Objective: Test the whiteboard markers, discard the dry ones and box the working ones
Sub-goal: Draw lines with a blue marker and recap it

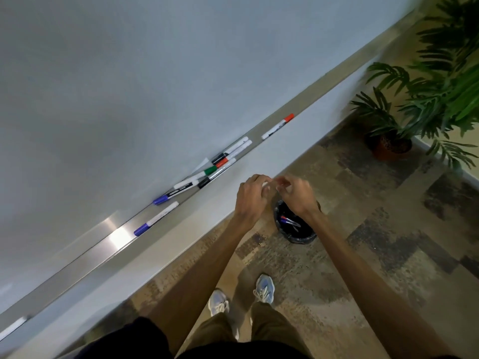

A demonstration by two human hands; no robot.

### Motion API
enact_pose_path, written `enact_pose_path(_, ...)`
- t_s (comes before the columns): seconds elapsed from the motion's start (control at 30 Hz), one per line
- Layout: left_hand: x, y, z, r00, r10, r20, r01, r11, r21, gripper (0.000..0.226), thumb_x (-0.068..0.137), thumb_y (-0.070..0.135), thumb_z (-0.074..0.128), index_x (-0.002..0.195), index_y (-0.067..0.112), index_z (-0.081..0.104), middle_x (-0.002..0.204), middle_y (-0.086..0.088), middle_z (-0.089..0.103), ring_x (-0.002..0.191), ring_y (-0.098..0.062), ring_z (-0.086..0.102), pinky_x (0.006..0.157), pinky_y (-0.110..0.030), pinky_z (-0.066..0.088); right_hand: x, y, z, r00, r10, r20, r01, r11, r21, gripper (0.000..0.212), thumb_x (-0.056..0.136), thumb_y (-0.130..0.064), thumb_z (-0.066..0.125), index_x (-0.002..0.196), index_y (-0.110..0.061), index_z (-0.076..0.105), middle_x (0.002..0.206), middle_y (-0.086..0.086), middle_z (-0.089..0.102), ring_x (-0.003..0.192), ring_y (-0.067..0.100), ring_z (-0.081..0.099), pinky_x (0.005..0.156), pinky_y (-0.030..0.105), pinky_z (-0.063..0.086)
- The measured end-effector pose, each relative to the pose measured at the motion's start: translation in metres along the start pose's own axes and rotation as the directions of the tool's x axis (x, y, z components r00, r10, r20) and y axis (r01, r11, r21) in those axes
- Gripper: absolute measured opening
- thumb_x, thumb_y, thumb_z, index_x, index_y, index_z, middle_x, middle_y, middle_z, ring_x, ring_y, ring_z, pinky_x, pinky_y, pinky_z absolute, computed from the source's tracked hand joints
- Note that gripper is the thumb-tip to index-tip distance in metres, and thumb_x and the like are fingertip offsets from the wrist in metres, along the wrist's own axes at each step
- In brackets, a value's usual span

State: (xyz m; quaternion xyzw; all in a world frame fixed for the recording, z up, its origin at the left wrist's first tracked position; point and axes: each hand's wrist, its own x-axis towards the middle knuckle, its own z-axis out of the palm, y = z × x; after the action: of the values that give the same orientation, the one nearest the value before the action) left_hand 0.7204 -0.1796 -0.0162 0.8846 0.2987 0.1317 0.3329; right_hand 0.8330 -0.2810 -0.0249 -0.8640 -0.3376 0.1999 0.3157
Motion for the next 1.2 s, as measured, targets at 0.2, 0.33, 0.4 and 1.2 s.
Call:
enact_pose_path(0.2,-0.021,-0.033,-0.052,0.992,-0.066,-0.112,0.068,0.998,0.014,0.022,0.098,0.017,0.058,0.118,0.017,0.065,0.125,-0.002,0.065,0.113,-0.019,0.061,0.099,-0.033,0.045,-0.002,-0.065,0.025,0.997,-0.082,-0.01,0.082,0.996,0.029,0.024,0.096,-0.018,0.064,0.119,-0.014,0.069,0.111,0.001,0.073,0.097,0.013,0.068,0.09,0.031,0.055)
enact_pose_path(0.33,-0.04,-0.069,-0.09,0.968,-0.159,-0.195,0.167,0.986,0.022,0.022,0.099,0.019,0.054,0.119,0.019,0.064,0.13,-0.004,0.062,0.119,-0.021,0.058,0.104,-0.039,0.046,-0.004,-0.108,0.055,0.986,-0.162,0.035,0.162,0.987,0.012,0.024,0.096,-0.021,0.063,0.119,-0.014,0.069,0.113,0.002,0.073,0.097,0.014,0.068,0.09,0.029,0.054)
enact_pose_path(0.4,-0.051,-0.091,-0.108,0.947,-0.203,-0.25,0.215,0.976,0.023,0.02,0.098,0.016,0.055,0.115,0.018,0.065,0.124,-0.004,0.064,0.112,-0.022,0.061,0.097,-0.04,0.05,-0.005,-0.128,0.074,0.98,-0.188,0.072,0.188,0.982,0.003,0.026,0.096,-0.022,0.063,0.12,-0.014,0.068,0.114,0.003,0.073,0.099,0.015,0.068,0.09,0.028,0.051)
enact_pose_path(1.2,-0.141,-0.224,-0.181,0.923,-0.371,-0.098,0.384,0.896,0.225,0.026,0.102,0.024,0.05,0.124,0.017,0.063,0.118,-0.006,0.059,0.111,-0.022,0.051,0.091,-0.03,0.042,-0.035,-0.227,0.231,0.849,-0.392,0.355,0.49,0.835,-0.249,0.012,0.094,-0.024,0.065,0.104,-0.022,0.072,0.102,-0.002,0.072,0.1,0.017,0.063,0.1,0.032,0.039)
